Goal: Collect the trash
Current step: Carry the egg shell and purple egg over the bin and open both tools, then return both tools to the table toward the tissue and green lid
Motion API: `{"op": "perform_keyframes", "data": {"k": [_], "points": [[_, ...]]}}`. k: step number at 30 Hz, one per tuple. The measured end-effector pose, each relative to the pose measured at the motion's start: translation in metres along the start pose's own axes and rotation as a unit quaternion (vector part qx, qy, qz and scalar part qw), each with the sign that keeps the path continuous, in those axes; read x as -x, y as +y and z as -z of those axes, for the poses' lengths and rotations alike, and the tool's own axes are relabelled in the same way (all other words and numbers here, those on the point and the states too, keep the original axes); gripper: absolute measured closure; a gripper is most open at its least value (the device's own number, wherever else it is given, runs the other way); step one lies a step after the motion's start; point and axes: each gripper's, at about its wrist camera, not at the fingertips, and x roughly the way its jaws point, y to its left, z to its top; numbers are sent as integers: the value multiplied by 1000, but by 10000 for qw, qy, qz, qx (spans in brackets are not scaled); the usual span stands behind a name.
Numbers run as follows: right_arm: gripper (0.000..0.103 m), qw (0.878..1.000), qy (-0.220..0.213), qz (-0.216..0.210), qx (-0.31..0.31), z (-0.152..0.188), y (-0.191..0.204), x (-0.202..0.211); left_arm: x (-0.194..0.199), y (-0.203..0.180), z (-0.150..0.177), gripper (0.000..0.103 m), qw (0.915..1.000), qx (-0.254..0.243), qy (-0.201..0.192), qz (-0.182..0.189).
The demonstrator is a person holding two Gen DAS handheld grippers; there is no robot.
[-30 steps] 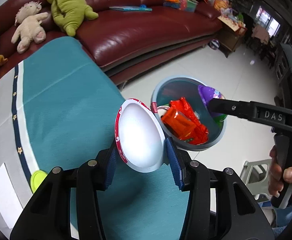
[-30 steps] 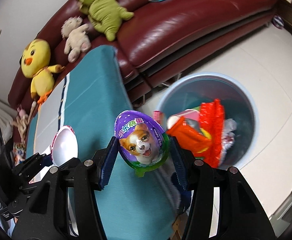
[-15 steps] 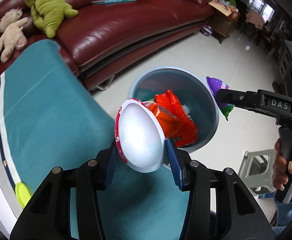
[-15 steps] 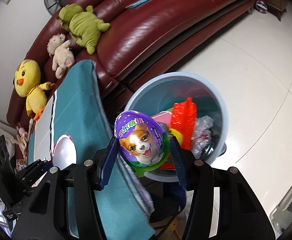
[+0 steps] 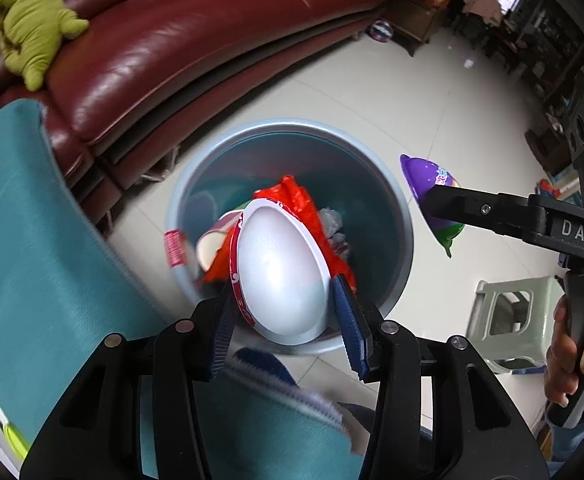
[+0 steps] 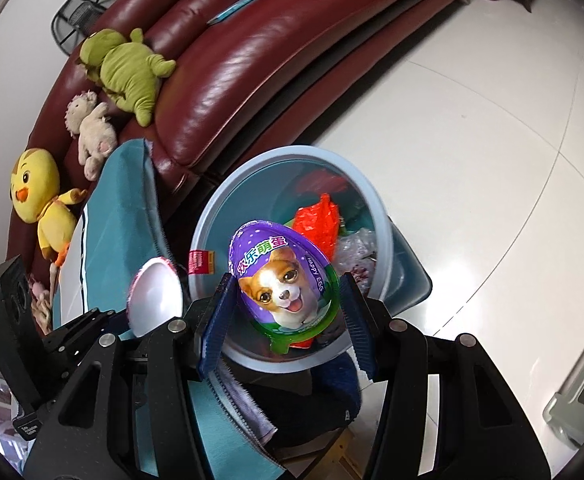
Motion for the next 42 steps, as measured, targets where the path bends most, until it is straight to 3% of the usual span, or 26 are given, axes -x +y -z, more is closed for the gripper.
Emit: {"op": "perform_keyframes", "data": {"k": [2, 5, 15, 18, 28, 29, 31, 42], "points": [[52, 10000, -7, 22, -36, -3, -4, 0, -5, -2, -4, 54, 10000, -21, 14, 55], [52, 10000, 0, 53, -76, -7, -6, -2, -12, -3, -7, 38, 9998, -12, 58, 185], [52, 9999, 104, 64, -51, -11, -1, -13, -15, 12, 7, 35, 9996, 192, 149, 148], [52, 9999, 151, 64, -23, -11, 3, -17, -8, 18, 13, 18, 9996, 258, 53, 68], [51, 9988, 292, 106, 389, -13, 35, -29, 26, 38, 32, 15, 9983, 545, -216, 40], [50, 9984, 306, 120, 452, -12, 38, -31, 28, 41, 34, 15, 9980, 583, -225, 45], [34, 9979, 331, 182, 532, -11, 44, -35, 32, 47, 39, 15, 9974, 677, -240, 62], [27, 9971, 409, 479, 428, 2, 47, -36, 48, 63, 57, 15, 9959, 826, -339, 128]]}}
